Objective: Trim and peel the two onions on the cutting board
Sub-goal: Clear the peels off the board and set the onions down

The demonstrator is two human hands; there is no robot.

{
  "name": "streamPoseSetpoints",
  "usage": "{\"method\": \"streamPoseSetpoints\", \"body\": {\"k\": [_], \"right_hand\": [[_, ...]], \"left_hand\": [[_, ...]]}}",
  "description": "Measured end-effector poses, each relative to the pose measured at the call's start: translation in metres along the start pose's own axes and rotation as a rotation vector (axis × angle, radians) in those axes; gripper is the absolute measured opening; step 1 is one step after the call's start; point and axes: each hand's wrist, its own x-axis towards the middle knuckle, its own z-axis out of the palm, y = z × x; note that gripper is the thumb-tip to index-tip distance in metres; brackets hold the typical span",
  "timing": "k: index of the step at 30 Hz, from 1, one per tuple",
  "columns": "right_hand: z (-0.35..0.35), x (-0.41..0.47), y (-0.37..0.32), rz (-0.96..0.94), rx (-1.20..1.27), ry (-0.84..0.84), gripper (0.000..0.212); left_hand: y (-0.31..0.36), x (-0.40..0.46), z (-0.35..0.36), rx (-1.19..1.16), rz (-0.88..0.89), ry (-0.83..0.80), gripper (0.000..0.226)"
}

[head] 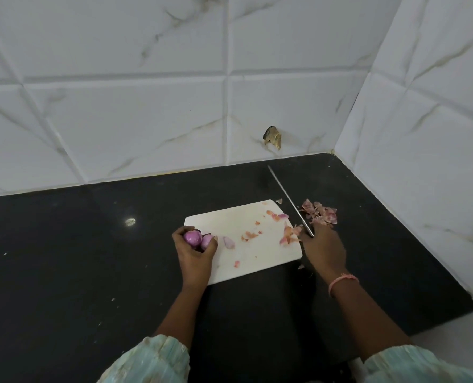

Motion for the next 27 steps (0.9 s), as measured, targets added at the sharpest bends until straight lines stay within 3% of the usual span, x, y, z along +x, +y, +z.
{"method": "streamPoseSetpoints", "body": {"k": [11,16,20,27], "right_hand": [[0.007,0.001,-0.001,0.013,0.198,-0.037,0.022],[0.017,-0.042,-0.039,-0.018,0.455,-0.225,0.024],[0.042,-0.09,-0.063,-0.141,0.381,-0.44,0.013],[0.055,-0.103,-0.052,-0.271,0.145,-0.49,0.014]], "left_hand": [[0.0,0.0,0.001,-0.001,-0.007,-0.002,0.057],[-0.001,0.0,0.001,-0.004,0.006,0.013,0.057],[-0.002,0.0,0.001,-0.04,0.007,0.027,0.056],[-0.005,0.0,0.001,-0.031,0.004,0.04,0.058]]}}
